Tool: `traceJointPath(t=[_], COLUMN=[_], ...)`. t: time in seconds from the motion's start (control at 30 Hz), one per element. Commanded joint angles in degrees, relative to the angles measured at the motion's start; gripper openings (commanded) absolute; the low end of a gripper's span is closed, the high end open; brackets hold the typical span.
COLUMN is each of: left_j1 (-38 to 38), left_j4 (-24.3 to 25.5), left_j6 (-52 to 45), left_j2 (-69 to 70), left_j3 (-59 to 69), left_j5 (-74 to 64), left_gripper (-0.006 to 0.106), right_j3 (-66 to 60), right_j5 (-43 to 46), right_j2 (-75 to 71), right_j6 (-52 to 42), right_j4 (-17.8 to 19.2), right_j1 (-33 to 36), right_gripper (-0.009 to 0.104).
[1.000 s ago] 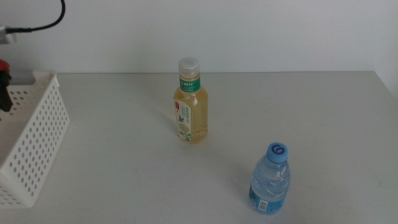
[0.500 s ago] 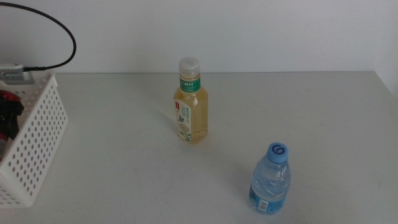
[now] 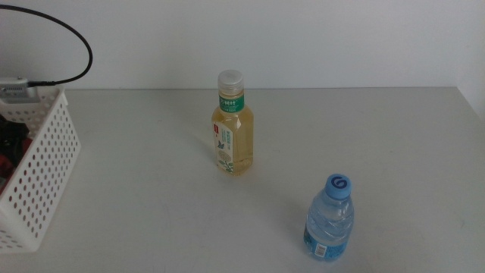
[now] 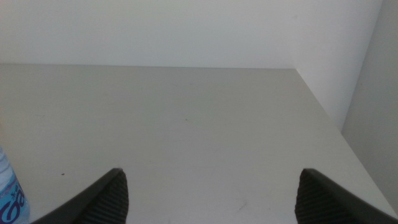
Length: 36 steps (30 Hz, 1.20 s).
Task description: Use arms to grab the bottles and put them into the dustbin to the left of the table.
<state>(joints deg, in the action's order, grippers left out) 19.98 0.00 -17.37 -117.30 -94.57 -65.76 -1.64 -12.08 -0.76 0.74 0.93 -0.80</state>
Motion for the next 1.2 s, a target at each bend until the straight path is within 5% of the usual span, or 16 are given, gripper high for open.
traceJointPath(t=[0.0,0.4,0.7,0.93,1.17], left_j1=[-0.19,-5.12,-8.33,-16.3,-27.04], left_j4=[-1.23,1.58,-5.72,-4.83,-4.17], left_j6=[0.49,3.96,5.95,4.2,4.46], left_j2=[3.58,6.64,17.15,26.11,38.83], left_j3=[-1.89,-8.51,-13.66,-13.52,1.0], left_j5=[0.13,-7.89,-9.72,-9.46,5.01], left_gripper=[0.088,0.092,0.092,0.092,0.092], right_j3=[0.58,0.58,0.58,0.58,0.58], right_j5=[4.18,4.18,4.18,4.18,4.18], right_j2=[-1.25,-1.25,-1.25,-1.25,-1.25], right_j6=[-0.33,-0.33,-0.33,-0.33,-0.33], right_j4=[0.41,0.41,0.41,0.41,0.41], right_j1=[-0.29,-0.29,-0.29,-0.29,-0.29], right_gripper=[0.071,0.071,0.071,0.071,0.071])
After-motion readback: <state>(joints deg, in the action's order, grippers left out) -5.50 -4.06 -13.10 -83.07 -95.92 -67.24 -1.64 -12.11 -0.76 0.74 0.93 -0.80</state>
